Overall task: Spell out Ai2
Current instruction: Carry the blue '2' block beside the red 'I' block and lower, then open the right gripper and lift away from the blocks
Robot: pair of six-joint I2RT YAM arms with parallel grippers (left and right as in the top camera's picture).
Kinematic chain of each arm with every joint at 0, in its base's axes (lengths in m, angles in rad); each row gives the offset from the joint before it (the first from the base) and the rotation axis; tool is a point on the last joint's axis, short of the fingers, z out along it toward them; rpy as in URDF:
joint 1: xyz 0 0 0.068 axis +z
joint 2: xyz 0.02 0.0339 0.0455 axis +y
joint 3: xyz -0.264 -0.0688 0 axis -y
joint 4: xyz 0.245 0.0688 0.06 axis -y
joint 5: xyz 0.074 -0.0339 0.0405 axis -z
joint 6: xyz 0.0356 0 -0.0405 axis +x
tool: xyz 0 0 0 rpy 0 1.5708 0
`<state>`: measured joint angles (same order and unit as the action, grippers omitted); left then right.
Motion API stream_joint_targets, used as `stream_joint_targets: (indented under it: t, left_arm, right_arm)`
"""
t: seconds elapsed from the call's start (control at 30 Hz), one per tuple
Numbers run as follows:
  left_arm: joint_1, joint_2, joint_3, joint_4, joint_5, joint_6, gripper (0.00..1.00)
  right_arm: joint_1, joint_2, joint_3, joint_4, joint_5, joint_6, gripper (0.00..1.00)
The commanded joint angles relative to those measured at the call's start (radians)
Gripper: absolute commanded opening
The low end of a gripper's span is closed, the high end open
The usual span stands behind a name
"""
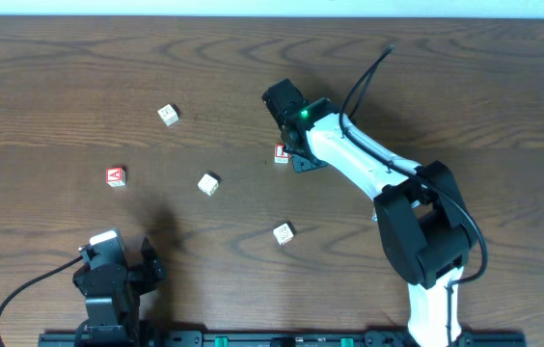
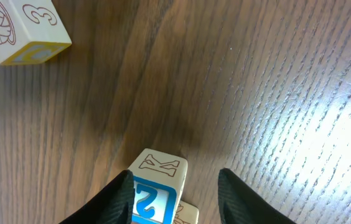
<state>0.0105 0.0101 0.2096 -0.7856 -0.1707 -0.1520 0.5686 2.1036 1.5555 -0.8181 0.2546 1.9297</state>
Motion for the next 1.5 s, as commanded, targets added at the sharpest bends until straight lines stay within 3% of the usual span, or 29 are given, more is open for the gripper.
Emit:
stream_joint_targets:
  t: [0.0, 0.23, 0.43, 0.6, 0.63, 0.7, 0.8, 0.9, 0.97, 1.07, 1.23, 1.4, 1.47]
  left_arm:
    - [0.002, -0.005, -0.025, -0.040, -0.003, 0.014, 0.95]
    - [0.002, -0.005, -0.025, -0.040, -0.003, 0.014, 0.95]
    - [0.002, -0.005, -0.025, -0.040, -0.003, 0.014, 0.95]
    - [0.002, -0.005, -0.025, -0.040, -0.003, 0.014, 0.95]
    - [0.002, -0.005, -0.025, -0.040, -0.003, 0.014, 0.95]
    - [0.002, -0.005, -0.025, -0.040, -0.003, 0.014, 0.95]
    - [0.002, -0.005, -0.025, -0.040, -0.003, 0.014, 0.95]
    - [0.002, -0.005, -0.025, -0.040, -0.003, 0.014, 0.95]
    - [0.002, -0.005, -0.025, -0.040, -0.003, 0.014, 0.95]
    - [0.002, -0.005, -0.025, -0.040, -0.003, 0.014, 0.95]
    - [0.002, -0.005, -0.025, -0.040, -0.003, 0.014, 0.95]
    - [0.002, -0.005, -0.025, -0.040, -0.003, 0.014, 0.95]
    - [0.002, -0.005, -0.025, -0.040, -0.003, 0.014, 0.95]
  right_arm:
    - [0.002, 0.016, -0.002, -0.001, 0.026, 0.010, 0.42]
    - [-0.001, 0.018, -0.002, 0.014, 0.060, 0.001, 0.42]
    - [-0.006, 0.017, -0.002, 0.036, 0.114, -0.255, 0.39]
    - [-0.019, 0.017, -0.002, 0.040, 0.221, -0.565, 0.38]
    - [-0.023, 0.017, -0.001, 0.048, 0.236, -0.629, 0.33]
    - [-0.035, 0.015, 0.001, 0.096, 0.227, -0.879, 0.01]
    - [-0.040, 0.014, 0.002, 0.188, 0.203, -1.312, 0.01]
    - [-0.041, 0.013, 0.002, 0.227, 0.128, -1.739, 0.35]
    - [-0.041, 0.013, 0.002, 0.226, 0.066, -2.004, 0.39]
    - [-0.045, 0.002, 0.002, 0.171, -0.014, -2.230, 0.38]
    - [-0.101, -0.067, 0.002, 0.085, -0.159, -2.268, 0.42]
    - [-0.201, -0.196, 0.002, 0.089, -0.364, -2.358, 0.59]
    - [-0.237, -0.251, 0.002, 0.068, -0.452, -2.467, 0.67]
